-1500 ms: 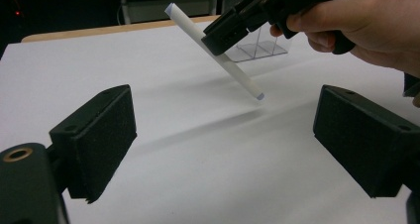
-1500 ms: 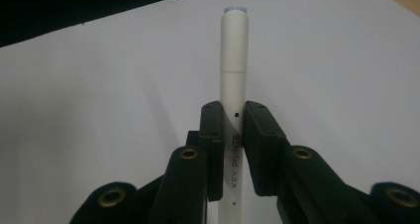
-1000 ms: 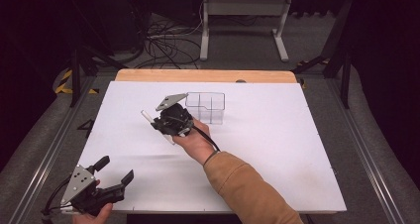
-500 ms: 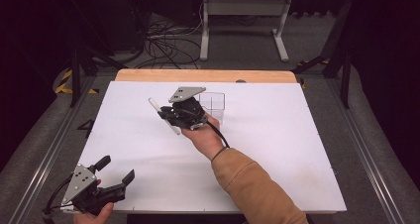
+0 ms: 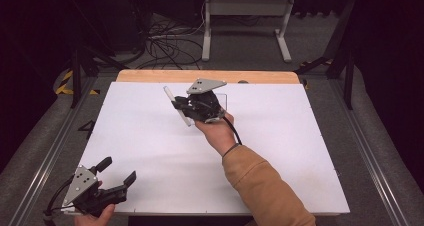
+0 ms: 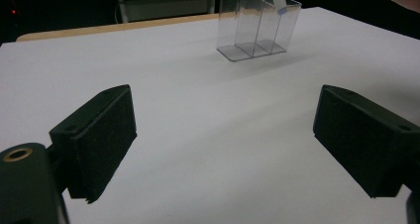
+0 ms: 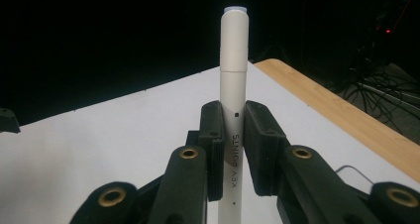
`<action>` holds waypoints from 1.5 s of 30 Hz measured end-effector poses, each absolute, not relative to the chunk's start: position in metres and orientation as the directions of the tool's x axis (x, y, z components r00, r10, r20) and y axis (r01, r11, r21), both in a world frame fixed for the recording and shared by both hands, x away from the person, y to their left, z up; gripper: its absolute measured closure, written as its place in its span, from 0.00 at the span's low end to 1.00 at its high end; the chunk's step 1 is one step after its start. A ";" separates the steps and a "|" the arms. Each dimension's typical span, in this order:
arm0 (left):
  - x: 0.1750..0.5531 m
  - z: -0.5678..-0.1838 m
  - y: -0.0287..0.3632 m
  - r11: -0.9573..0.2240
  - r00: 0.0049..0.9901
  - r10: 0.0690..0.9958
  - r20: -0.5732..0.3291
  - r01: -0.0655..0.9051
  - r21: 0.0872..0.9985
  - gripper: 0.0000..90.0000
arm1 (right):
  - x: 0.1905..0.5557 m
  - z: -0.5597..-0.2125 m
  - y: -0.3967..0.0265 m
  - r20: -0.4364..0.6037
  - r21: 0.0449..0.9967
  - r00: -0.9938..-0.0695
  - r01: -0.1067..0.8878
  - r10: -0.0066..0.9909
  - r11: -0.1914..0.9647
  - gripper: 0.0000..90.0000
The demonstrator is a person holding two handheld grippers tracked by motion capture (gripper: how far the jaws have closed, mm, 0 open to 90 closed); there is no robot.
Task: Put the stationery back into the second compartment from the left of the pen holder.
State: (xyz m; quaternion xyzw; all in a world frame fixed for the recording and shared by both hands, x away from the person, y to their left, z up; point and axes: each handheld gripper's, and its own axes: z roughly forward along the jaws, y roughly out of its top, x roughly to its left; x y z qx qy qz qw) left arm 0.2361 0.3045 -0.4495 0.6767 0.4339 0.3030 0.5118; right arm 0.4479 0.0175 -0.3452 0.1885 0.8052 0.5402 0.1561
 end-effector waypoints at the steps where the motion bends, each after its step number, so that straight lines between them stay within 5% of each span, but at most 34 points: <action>1: 0.236 -0.450 0.304 -0.099 0.440 0.897 -0.034 0.277 0.956 0.11 | 0.449 -0.345 0.016 -0.049 0.930 -0.879 0.134 0.475 0.342 0.88; 45: 0.236 -0.449 0.305 -0.100 0.439 0.898 -0.034 0.279 0.955 0.11 | 0.505 -0.355 -0.042 -0.020 0.958 -0.718 0.184 0.696 0.218 0.88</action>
